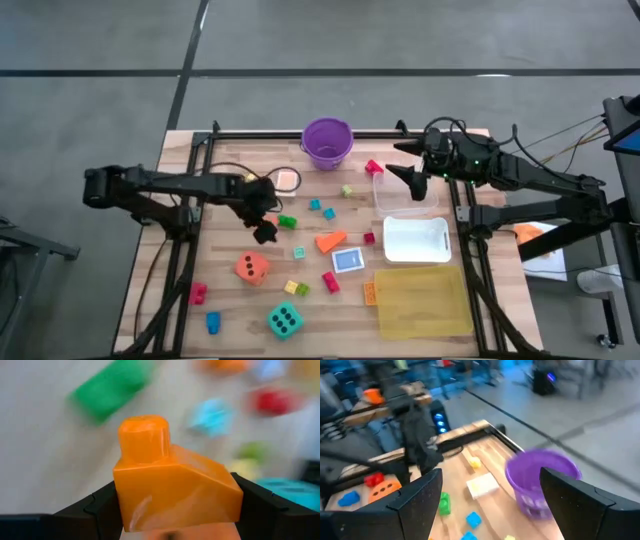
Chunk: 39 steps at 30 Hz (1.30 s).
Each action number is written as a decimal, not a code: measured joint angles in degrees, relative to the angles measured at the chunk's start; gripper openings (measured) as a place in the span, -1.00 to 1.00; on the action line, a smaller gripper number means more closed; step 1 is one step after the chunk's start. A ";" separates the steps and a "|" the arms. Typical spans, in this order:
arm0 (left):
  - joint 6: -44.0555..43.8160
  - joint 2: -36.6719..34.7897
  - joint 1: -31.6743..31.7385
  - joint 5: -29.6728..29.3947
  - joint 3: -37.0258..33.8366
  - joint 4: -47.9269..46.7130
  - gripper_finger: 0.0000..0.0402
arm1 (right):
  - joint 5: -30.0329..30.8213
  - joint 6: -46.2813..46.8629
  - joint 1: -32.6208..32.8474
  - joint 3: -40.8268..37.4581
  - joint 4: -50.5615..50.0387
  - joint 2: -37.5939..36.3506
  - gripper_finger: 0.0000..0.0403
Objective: Pick & Place Toys
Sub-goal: Put the orange game piece into the transparent bin
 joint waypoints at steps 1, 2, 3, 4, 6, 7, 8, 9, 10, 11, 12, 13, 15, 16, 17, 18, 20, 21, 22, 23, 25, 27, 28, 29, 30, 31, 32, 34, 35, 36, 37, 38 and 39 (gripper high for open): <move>-1.77 -1.72 0.00 2.13 0.00 3.28 0.41 | -1.69 -1.41 0.00 0.00 2.04 0.36 0.62; -3.78 -3.33 0.00 4.25 0.00 7.43 0.41 | -3.20 -2.63 0.01 0.00 4.43 0.84 0.62; -6.01 -4.73 0.02 6.02 0.00 11.76 0.41 | -4.61 -3.52 0.00 0.00 6.86 1.40 0.62; -8.38 -6.05 0.02 7.68 0.00 16.67 0.41 | -6.16 -4.17 0.00 0.00 9.11 2.06 0.62; -13.57 -8.07 0.02 9.90 0.06 27.03 0.41 | -9.14 -5.40 0.00 0.00 12.85 3.59 0.62; -16.15 -8.65 0.01 10.50 0.14 31.42 0.41 | -10.66 -5.90 0.00 0.06 14.31 4.50 0.62; -18.43 -9.01 0.02 10.79 0.39 35.36 0.40 | -12.07 -6.18 0.00 0.36 14.79 5.43 0.62; -20.42 -9.07 0.02 11.00 0.79 38.48 0.40 | -13.42 -6.47 0.00 0.94 14.81 6.72 0.62; -21.89 -9.07 0.02 11.52 1.33 40.48 0.40 | -14.73 -6.99 0.00 1.85 14.77 8.14 0.62; -22.86 -8.93 0.02 12.06 2.03 41.70 0.40 | -16.09 -7.59 0.00 2.84 14.87 9.57 0.62; -23.19 -8.61 -0.01 12.43 3.08 42.02 0.40 | -17.28 -8.36 0.00 3.97 14.71 11.16 0.62; -23.30 -8.31 -0.02 12.97 4.14 42.00 0.40 | -18.54 -8.60 0.00 5.43 14.66 12.69 0.62; -23.20 -7.47 -0.04 14.32 5.99 41.15 0.40 | -21.68 -8.78 -0.01 8.86 14.60 15.85 0.62; -23.10 -7.05 -0.04 15.25 6.78 41.11 0.40 | -23.40 -9.06 -0.03 10.87 13.71 17.24 0.62; -22.94 -6.65 -0.05 16.03 7.47 41.08 0.40 | -24.78 -9.86 -0.04 13.10 12.30 18.67 0.62; -22.85 -6.32 -0.09 16.77 8.17 41.06 0.40 | -25.35 -11.18 -0.02 15.47 9.93 20.15 0.62; -22.64 -5.89 -0.09 17.92 9.17 41.40 0.40 | -25.60 -14.21 -0.02 20.24 3.29 22.78 0.62; -22.47 -5.74 -0.09 18.49 9.42 41.38 0.40 | -25.77 -15.79 -0.02 22.69 -0.02 24.32 0.62; -22.27 -5.60 -0.09 18.92 9.59 41.38 0.40 | -26.54 -17.03 -0.04 25.01 -2.72 25.74 0.62; -22.21 -5.37 -0.09 19.30 9.72 41.33 0.40 | -27.74 -17.80 -0.06 27.08 -5.04 27.24 0.62; -22.24 -5.24 -0.09 19.79 9.75 41.23 0.40 | -30.83 -18.61 -0.09 31.10 -7.96 30.28 0.62; -22.26 -5.29 -0.09 19.94 9.75 41.26 0.40 | -33.24 -19.07 -0.02 34.72 -9.42 33.20 0.62; -22.28 -5.31 -0.09 19.97 9.66 41.37 0.40 | -34.88 -19.43 -0.02 36.51 -10.38 34.54 0.62; -22.28 -5.31 -0.09 20.20 9.56 41.29 0.40 | -36.54 -19.85 -0.02 38.22 -11.09 35.96 0.62; -22.28 -5.31 -0.09 20.33 9.51 41.16 0.40 | -38.11 -20.07 -0.02 39.98 -11.61 37.20 0.62; -22.30 -5.28 -0.10 20.34 9.51 41.19 0.40 | -39.26 -20.18 -0.02 41.57 -12.60 38.39 0.62; -22.30 -5.28 -0.11 20.36 9.51 41.32 0.40 | -39.98 -20.48 -0.02 43.12 -13.80 39.66 0.62; -22.17 -5.31 -0.11 20.34 9.51 41.98 0.40 | -40.20 -21.53 -0.02 46.01 -16.11 41.76 0.62; -22.03 -5.31 -0.11 20.32 9.51 42.22 0.40 | -40.32 -22.01 -0.02 47.03 -17.46 42.79 0.62; -22.01 -5.31 -0.11 19.91 9.56 42.64 0.40 | -40.42 -22.22 -0.02 47.84 -18.10 43.62 0.62; -22.00 -5.25 -0.11 19.39 9.82 42.88 0.40 | -40.56 -22.24 -0.02 48.39 -18.30 44.40 0.62; -21.97 -4.79 -0.11 19.10 10.29 43.52 0.40 | -41.29 -22.14 -0.04 48.65 -18.42 45.04 0.62; -21.78 -4.24 -0.11 18.82 10.99 44.70 0.40 | -42.21 -22.07 -0.04 48.88 -18.60 45.57 0.62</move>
